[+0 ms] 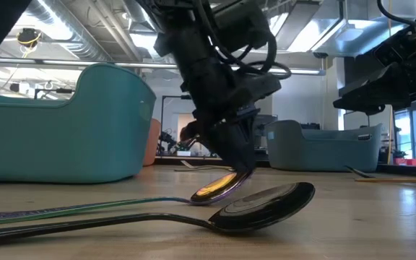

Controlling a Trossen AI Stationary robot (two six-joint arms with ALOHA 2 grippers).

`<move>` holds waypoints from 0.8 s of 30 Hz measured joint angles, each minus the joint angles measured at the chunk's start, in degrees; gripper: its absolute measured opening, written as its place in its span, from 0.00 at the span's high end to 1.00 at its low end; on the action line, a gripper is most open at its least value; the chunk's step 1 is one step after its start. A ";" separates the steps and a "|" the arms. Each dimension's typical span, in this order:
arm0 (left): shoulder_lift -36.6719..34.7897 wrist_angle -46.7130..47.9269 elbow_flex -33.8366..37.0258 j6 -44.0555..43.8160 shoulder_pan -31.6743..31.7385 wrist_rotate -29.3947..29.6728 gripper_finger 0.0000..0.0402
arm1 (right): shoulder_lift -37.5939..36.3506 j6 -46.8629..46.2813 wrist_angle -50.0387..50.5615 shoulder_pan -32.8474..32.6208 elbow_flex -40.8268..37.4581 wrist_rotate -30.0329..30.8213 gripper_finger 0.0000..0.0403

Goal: Sort silverware by color (type)
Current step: Put the bottom left yellow fork into the orange bin

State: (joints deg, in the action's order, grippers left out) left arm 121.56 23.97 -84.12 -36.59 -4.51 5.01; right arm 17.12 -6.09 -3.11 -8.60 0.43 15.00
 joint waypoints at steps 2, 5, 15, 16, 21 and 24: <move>0.01 0.02 0.00 -0.33 -0.02 0.45 0.75 | 0.00 -0.05 -0.02 0.00 0.00 0.04 0.53; 0.00 0.46 0.00 -0.34 -0.04 2.42 0.75 | 0.00 -0.11 0.00 0.00 0.00 0.48 0.53; 0.02 1.73 0.00 -0.34 -0.27 5.74 0.75 | 0.01 -0.09 0.00 0.00 0.00 0.50 0.53; 0.00 1.73 0.00 -0.36 -0.28 5.78 0.75 | 0.02 -0.09 0.00 0.00 0.00 0.50 0.53; 0.02 -1.03 1.68 -0.75 -0.28 4.74 0.75 | 0.00 -0.07 0.00 0.00 0.00 0.52 0.53; 0.02 -2.37 2.86 -0.85 -0.26 3.88 0.75 | 0.02 -0.07 0.02 0.00 0.00 0.53 0.53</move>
State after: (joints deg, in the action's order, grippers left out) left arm 121.57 21.60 -81.26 -37.43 -4.78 8.89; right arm 17.14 -6.15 -3.09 -8.60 0.43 15.53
